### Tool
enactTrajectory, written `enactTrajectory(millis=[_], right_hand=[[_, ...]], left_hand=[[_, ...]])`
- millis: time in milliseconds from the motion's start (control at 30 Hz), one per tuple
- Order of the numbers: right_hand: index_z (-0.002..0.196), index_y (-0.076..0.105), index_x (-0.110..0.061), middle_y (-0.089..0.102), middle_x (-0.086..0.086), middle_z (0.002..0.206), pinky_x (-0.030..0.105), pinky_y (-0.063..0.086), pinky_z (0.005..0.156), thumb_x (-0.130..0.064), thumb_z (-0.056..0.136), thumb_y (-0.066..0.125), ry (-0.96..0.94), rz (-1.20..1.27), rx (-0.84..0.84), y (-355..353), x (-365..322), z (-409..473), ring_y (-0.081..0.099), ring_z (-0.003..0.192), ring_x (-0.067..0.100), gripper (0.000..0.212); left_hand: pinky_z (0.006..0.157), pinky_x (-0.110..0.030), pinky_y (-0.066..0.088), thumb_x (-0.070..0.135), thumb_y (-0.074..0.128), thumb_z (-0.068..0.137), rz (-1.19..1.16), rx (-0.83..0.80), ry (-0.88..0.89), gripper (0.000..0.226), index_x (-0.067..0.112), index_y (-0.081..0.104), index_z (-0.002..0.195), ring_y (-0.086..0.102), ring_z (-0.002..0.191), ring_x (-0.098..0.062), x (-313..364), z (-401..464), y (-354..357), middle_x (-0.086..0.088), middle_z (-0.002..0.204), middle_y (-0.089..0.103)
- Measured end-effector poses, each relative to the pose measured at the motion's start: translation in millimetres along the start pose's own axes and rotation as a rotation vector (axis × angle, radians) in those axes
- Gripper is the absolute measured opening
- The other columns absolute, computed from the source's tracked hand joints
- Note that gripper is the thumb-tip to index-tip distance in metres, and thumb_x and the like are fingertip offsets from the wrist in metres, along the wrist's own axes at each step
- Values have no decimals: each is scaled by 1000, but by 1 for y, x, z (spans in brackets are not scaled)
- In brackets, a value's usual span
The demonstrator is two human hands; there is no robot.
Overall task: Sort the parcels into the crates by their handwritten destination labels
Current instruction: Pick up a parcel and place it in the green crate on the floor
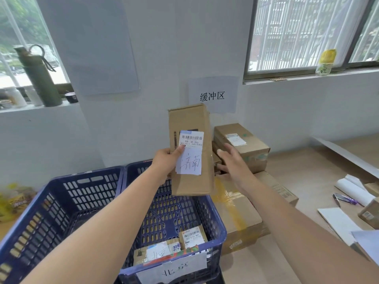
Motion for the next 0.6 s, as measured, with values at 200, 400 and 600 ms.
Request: enactTrajectory(millis=[200, 400, 600], right_hand=[[147, 42, -39, 57, -12, 134, 37, 58, 82, -35, 99, 57, -88, -97, -72, 31, -4, -3, 62, 115, 15, 50], [145, 46, -35, 63, -11, 129, 18, 53, 61, -31, 101, 56, -106, -68, -98, 48, -8, -10, 66, 99, 9, 45], [143, 47, -38, 66, -9, 126, 28, 58, 73, -35, 100, 56, -139, -72, -95, 71, -21, -35, 68, 100, 10, 43]], left_hand=[[89, -49, 56, 59, 62, 90, -41, 56, -2, 63, 17, 55, 136, 70, 100, -24, 1, -18, -6, 1, 110, 75], [96, -54, 53, 70, 66, 78, -9, 115, 3, 84, 30, 43, 148, 64, 114, -24, -16, -25, -32, 7, 125, 69], [88, -45, 57, 53, 66, 90, -34, 150, 74, 66, 28, 42, 146, 66, 104, -19, -7, -63, -61, -1, 125, 67]])
Point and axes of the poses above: each hand's wrist, its own z-axis towards the middle knuckle, its own y-axis out of the palm, x = y × z, the point moved 8 cm from there along z, towards the middle knuckle
